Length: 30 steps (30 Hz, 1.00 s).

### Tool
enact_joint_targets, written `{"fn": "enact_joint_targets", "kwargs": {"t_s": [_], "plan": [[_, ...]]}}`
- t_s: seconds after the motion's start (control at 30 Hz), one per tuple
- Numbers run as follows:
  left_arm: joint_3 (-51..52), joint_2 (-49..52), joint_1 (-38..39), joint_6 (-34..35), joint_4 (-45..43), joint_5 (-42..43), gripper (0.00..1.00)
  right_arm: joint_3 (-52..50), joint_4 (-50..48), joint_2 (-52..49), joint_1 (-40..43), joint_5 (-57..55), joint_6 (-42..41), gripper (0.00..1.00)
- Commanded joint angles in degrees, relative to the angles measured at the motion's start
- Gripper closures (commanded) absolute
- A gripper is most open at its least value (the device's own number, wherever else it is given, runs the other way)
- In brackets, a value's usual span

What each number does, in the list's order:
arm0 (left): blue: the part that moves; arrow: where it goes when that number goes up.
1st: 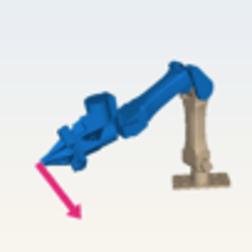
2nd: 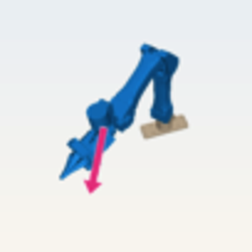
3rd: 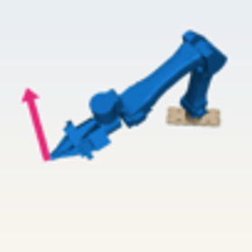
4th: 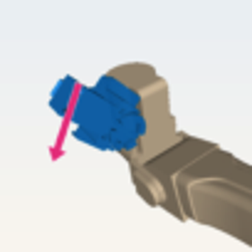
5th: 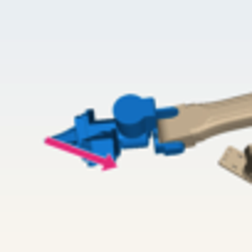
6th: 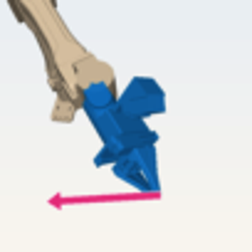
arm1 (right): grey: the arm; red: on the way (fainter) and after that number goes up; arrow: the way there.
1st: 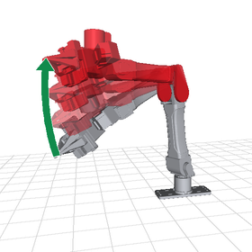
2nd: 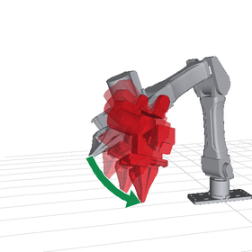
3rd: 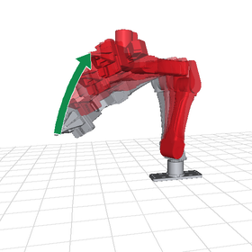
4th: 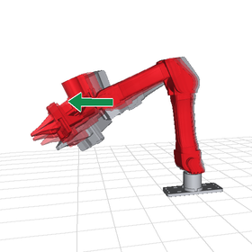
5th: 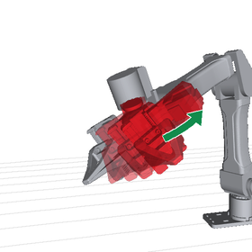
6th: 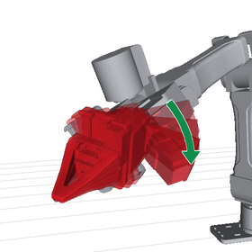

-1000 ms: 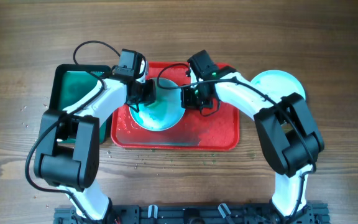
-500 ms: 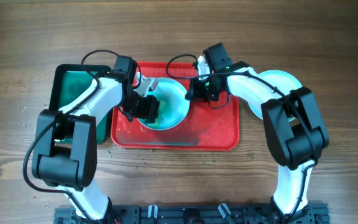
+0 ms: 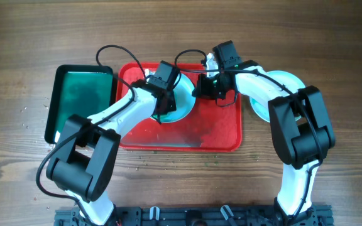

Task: Clean dirty plates on tray and stack at the side
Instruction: 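Scrub the held third plate with the sponge in the left gripper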

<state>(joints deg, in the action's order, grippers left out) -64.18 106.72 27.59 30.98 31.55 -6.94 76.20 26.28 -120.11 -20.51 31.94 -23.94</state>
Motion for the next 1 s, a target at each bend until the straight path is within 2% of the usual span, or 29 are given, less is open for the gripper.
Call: {"fn": "enact_joint_targets", "kwargs": {"t_s": [0.0,0.17,0.27,0.33,0.47,0.53,0.57,0.67,0.7,0.73,0.83,0.9,0.97], "plan": [[0.74,1.84,-1.42,4.24,-7.41,-1.09,0.96,0.15,0.90,-0.33,-0.52,3.52,0.33,0.96],[0.74,1.84,-2.49,2.80,-17.33,-1.09,0.96,0.15,2.10,-0.33,-1.05,1.46,1.49,0.96],[0.74,1.84,-3.06,2.27,-20.04,-1.16,0.96,0.15,2.08,-0.33,-1.79,-0.02,1.49,0.96],[0.74,1.84,-4.20,2.29,-17.55,-1.33,0.96,0.15,2.05,-0.33,-1.81,-0.04,1.49,0.96],[0.74,1.84,-9.11,2.32,-4.15,-3.54,0.96,0.15,1.99,-0.33,-1.81,-0.46,1.51,0.96],[0.74,1.84,-11.50,2.21,-0.17,-0.57,0.96,0.15,1.97,-0.33,-1.81,-0.46,1.51,0.96],[0.74,1.84,-12.87,-1.86,0.55,5.97,0.96,0.15,1.97,-0.33,-1.81,-0.44,1.51,0.96],[0.74,1.84,-14.82,-19.06,-2.36,34.38,0.96,0.15,1.86,-0.33,-1.81,-0.42,1.49,0.96],[0.74,1.84,-14.86,-19.47,-3.78,38.75,0.96,0.15,1.86,-0.33,-1.81,-0.42,1.51,0.96],[0.74,1.84,-14.80,-19.43,-5.27,39.54,0.96,0.15,1.88,-0.33,-1.81,-0.39,1.49,0.96],[0.74,1.84,-14.73,-17.94,-8.59,35.50,0.96,0.15,2.03,-0.33,-1.81,-0.42,1.49,0.96],[0.74,1.84,-14.75,-15.91,-11.21,29.64,0.96,0.15,2.03,-0.33,-1.81,-0.46,1.51,0.96],[0.74,1.84,-14.75,-14.60,-12.28,20.33,0.96,0.15,2.05,-0.33,-1.81,-0.66,1.49,0.96]]}}
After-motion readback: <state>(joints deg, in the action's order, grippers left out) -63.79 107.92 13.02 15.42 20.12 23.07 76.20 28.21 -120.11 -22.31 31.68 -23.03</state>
